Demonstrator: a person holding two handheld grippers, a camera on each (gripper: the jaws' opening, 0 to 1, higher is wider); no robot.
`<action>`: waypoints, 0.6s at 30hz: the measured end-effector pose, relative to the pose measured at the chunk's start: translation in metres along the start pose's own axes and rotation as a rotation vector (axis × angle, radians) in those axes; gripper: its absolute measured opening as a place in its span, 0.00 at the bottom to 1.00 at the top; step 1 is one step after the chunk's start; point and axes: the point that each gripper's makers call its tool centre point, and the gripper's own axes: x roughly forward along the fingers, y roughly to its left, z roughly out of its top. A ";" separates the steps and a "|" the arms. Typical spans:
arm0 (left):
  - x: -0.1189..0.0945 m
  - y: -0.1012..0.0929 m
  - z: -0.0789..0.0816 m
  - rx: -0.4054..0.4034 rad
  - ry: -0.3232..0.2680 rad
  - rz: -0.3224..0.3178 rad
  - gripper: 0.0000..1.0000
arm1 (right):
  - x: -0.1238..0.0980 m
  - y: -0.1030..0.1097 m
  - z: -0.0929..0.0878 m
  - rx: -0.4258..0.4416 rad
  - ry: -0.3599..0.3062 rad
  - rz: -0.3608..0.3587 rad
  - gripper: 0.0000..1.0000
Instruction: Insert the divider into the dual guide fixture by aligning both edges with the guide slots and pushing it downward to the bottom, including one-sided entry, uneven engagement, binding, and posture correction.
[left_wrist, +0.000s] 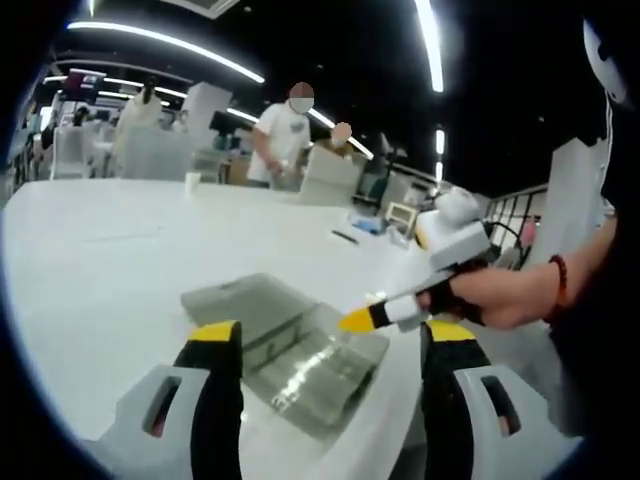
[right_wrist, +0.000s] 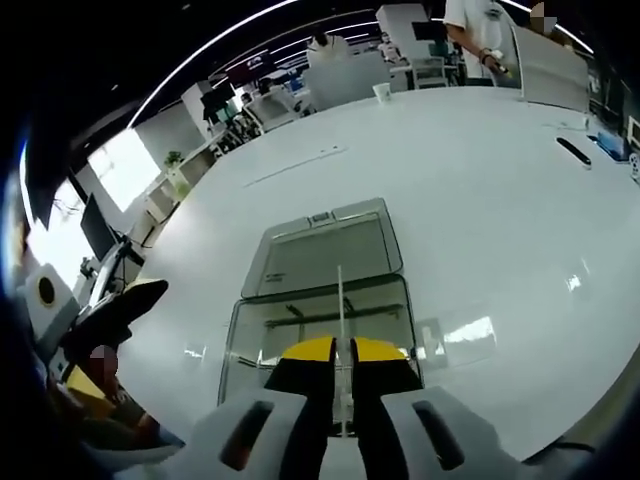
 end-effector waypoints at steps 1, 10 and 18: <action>0.000 0.000 0.000 0.000 0.000 0.000 0.70 | 0.000 0.000 0.000 0.000 0.000 0.001 0.00; 0.000 -0.002 -0.003 -0.004 0.006 -0.001 0.70 | 0.005 0.000 0.000 -0.039 0.051 0.055 0.00; 0.004 -0.003 -0.005 0.003 0.024 0.017 0.70 | 0.010 0.003 -0.004 -0.052 0.122 0.146 0.01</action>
